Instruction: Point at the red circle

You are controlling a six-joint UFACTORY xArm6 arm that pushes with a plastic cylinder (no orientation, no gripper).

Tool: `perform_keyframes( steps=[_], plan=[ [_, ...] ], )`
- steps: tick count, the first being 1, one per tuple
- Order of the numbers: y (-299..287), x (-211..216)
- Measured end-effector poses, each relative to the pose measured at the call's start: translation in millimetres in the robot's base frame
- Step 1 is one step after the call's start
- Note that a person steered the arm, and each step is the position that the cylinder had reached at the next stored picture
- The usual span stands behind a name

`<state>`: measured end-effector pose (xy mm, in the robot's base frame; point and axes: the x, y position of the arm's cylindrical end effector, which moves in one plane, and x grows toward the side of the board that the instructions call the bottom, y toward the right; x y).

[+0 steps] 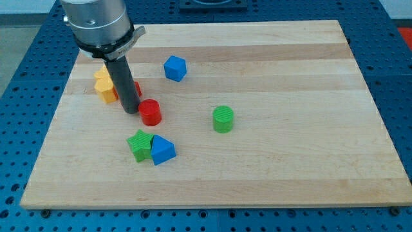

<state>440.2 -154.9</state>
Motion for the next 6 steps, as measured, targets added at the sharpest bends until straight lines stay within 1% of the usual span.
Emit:
perform_keyframes(
  steps=[3, 4, 5, 6],
  plan=[
    [2, -47],
    [25, -47],
    [62, -35],
    [90, -9]
  ],
)
